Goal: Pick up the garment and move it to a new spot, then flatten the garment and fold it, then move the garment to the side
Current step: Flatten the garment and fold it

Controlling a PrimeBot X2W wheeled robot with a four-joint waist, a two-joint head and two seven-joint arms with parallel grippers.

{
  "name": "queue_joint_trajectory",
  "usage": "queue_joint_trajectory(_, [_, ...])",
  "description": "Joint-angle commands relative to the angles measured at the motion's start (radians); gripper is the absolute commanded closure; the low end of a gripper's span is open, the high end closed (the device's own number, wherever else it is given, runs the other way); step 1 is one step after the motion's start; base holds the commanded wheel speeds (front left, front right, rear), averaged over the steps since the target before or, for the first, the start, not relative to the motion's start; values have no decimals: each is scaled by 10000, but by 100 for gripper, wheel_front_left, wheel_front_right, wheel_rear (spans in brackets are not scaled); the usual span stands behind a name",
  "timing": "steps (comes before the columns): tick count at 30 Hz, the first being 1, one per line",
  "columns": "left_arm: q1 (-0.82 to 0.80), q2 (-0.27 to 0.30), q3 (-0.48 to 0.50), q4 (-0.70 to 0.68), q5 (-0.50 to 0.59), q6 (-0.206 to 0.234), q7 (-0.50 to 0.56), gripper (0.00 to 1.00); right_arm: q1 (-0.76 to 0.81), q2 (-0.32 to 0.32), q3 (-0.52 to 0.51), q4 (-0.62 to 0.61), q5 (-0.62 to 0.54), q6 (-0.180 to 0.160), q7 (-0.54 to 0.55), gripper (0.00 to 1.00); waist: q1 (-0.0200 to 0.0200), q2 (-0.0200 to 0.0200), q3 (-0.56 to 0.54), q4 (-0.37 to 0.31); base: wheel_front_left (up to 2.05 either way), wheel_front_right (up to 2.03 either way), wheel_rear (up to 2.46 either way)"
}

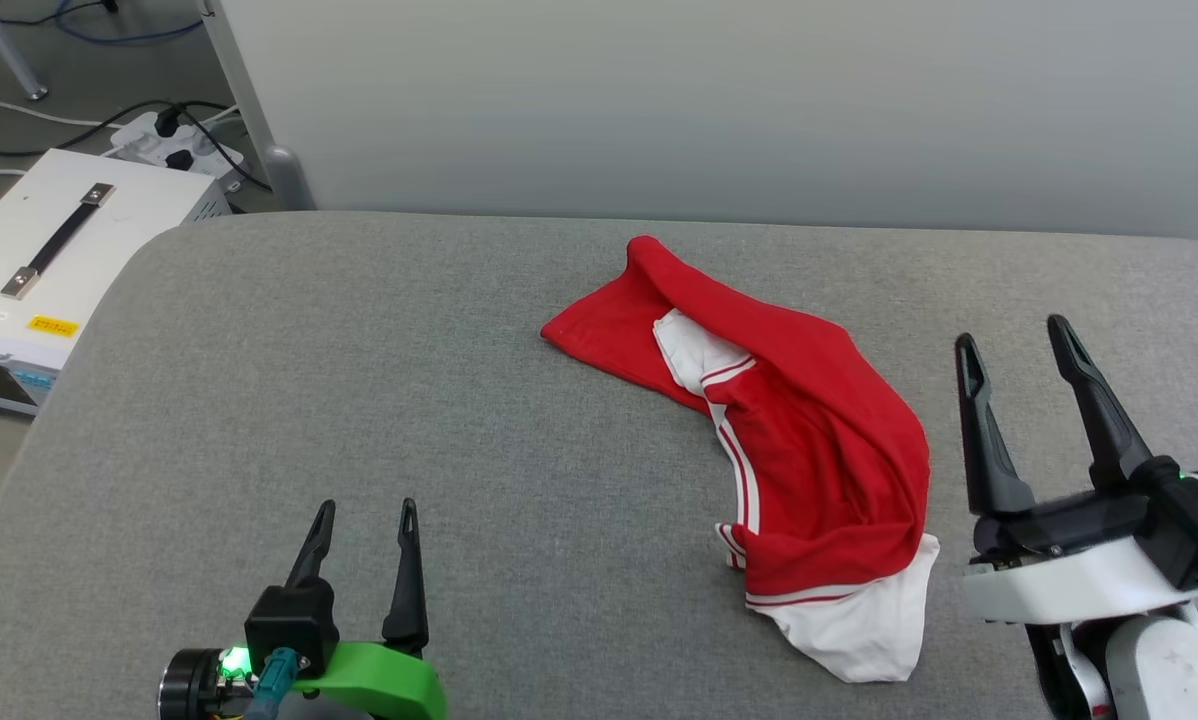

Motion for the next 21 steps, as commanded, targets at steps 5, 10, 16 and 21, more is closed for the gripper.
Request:
queue_joint_trajectory(5, [38, -61, -33, 15, 80, -59, -57, 0, -916, -1974, 1678, 562, 861, -9, 40, 0, 0, 0, 69, 41, 0, 0, 0])
queue_joint_trajectory(10, [44, -63, -36, 19, 38, 4, -57, 0, -1472, -3872, 3099, 390, 2360, -9, 1922, 0, 0, 0, 66, 140, 0, 0, 0])
queue_joint_trajectory(16, [80, -65, -61, -28, -41, 92, -57, 0, -1852, -5581, 4086, -594, 3929, -9, 4773, 0, 0, 0, 130, 129, 0, 0, 0])
queue_joint_trajectory(21, [-55, -65, -121, -79, -77, 133, -57, 0, -1990, -6467, 4917, -1022, 4984, -9, 7415, 0, 0, 0, 342, 162, 0, 0, 0])
